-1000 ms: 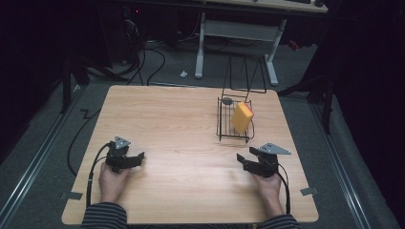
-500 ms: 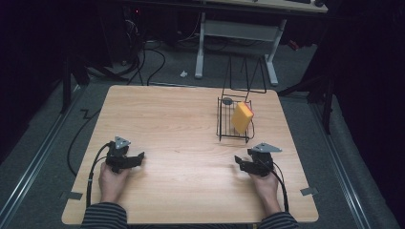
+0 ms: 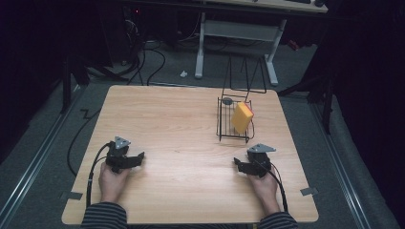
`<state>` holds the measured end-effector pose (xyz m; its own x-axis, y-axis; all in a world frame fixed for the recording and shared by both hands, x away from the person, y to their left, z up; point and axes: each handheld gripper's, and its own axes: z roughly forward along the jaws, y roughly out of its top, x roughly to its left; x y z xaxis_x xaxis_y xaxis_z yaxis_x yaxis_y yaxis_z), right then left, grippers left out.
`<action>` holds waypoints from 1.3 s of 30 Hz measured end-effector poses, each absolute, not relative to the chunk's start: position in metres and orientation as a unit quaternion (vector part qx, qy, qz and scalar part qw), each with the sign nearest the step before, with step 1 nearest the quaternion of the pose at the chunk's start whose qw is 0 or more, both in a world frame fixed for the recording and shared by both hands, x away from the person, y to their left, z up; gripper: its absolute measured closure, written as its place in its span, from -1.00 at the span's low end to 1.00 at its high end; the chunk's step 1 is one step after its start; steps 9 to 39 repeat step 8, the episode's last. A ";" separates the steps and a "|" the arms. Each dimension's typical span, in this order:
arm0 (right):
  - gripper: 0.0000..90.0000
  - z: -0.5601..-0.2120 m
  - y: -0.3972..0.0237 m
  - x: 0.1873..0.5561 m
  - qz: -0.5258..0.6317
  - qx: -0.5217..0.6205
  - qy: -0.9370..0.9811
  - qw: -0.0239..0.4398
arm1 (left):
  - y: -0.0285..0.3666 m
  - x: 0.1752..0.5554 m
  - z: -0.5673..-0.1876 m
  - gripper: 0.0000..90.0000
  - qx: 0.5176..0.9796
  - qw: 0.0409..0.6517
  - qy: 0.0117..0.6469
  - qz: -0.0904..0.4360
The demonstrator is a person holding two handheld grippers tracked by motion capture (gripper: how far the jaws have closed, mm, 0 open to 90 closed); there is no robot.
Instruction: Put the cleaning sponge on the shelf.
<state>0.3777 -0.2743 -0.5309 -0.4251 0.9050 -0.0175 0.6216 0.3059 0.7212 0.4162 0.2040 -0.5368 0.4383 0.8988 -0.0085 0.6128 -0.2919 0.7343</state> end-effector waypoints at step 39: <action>-0.28 -0.531 -0.274 0.378 0.327 0.489 0.779 0.217 | 0.204 0.416 -0.537 -0.50 0.776 0.342 0.487 0.209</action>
